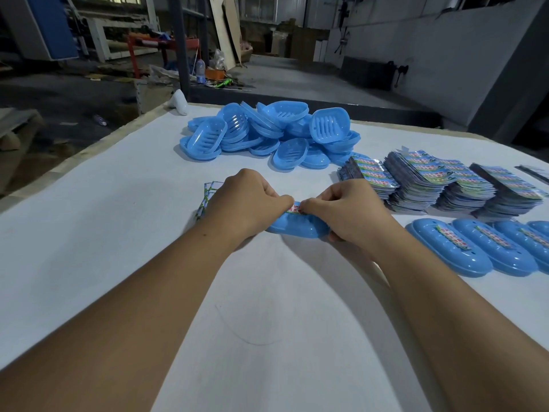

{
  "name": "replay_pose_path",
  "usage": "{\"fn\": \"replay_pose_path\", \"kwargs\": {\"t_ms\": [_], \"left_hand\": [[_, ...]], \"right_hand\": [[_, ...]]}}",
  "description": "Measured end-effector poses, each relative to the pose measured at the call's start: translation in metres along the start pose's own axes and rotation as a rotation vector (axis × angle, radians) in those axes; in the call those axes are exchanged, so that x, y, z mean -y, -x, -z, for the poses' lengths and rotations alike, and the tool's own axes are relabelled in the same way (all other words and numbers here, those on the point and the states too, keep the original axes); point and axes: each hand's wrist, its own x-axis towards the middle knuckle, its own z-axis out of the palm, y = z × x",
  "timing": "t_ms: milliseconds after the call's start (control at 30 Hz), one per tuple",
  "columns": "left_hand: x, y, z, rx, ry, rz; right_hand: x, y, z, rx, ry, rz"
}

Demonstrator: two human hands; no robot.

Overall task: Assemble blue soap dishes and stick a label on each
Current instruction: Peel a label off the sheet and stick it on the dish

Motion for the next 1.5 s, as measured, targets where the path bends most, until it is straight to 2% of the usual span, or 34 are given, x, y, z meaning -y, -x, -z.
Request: {"fn": "replay_pose_path", "kwargs": {"t_ms": [567,1033,1233,1500], "left_hand": [[-0.0012,-0.0012,-0.0038,-0.047,-0.114,-0.036],[-0.0021,0.0021,-0.0015,-0.099,-0.164,-0.134],[-0.0018,0.0034,-0.0017,-0.067,-0.116,-0.081],[-0.0009,0.0034,0.0022,-0.005,-0.046,-0.006]], "right_hand": [[0.0002,0.0002,-0.0013,-0.01,0.044,0.018],[0.0023,0.0005,-0.0019,-0.098,0.276,0.092],[0.0031,0.0014,-0.0001,-0.107,0.347,0.087],[0.0029,0.0027,0.0014,-0.065,0.238,0.039]]}}
